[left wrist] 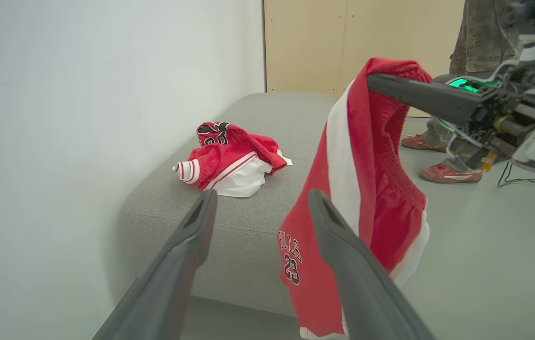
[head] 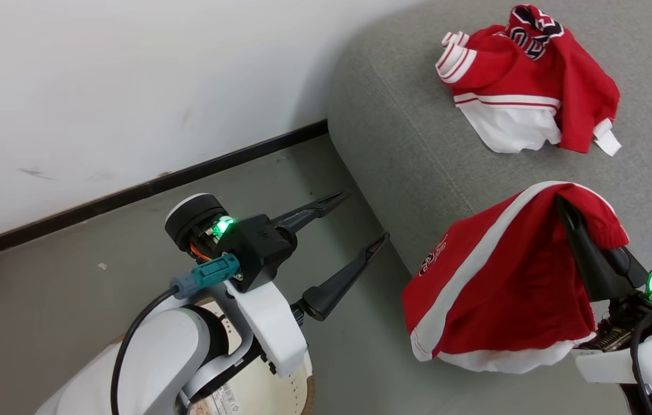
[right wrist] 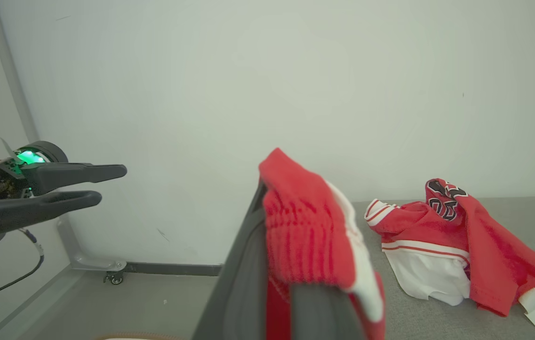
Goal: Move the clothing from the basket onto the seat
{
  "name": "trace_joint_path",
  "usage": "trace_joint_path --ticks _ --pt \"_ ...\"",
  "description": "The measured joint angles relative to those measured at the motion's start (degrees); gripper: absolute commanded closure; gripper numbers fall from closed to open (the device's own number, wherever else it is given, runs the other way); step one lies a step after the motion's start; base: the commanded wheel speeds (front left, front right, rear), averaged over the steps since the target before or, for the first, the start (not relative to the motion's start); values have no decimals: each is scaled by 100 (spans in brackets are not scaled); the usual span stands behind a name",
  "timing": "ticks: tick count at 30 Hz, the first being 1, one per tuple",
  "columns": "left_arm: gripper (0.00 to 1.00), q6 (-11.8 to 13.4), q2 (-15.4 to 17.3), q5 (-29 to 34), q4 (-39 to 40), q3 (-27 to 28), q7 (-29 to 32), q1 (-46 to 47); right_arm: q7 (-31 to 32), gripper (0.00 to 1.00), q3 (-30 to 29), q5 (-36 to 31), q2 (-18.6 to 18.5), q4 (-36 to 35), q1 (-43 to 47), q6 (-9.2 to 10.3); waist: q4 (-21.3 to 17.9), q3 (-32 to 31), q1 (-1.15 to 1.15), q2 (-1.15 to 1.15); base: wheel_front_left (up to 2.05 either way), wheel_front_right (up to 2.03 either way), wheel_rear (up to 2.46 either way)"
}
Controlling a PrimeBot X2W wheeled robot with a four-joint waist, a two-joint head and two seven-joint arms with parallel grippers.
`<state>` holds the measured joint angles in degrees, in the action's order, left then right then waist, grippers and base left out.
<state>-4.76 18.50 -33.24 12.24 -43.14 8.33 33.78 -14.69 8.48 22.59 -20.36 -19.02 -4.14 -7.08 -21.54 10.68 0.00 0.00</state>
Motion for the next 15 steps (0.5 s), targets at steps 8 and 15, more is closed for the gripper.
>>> trace_joint_path --ticks 8,15 --pt "0 -1 45 1 -5 -20 113 92 0 100 -51 0 133 -52 58 0 -326 129 0 0 0 0 0" --pt "0 1 141 16 2 -14 170 93 0 100 -47 0 203 -53 57 0 -563 261 0 0 0 0 0"
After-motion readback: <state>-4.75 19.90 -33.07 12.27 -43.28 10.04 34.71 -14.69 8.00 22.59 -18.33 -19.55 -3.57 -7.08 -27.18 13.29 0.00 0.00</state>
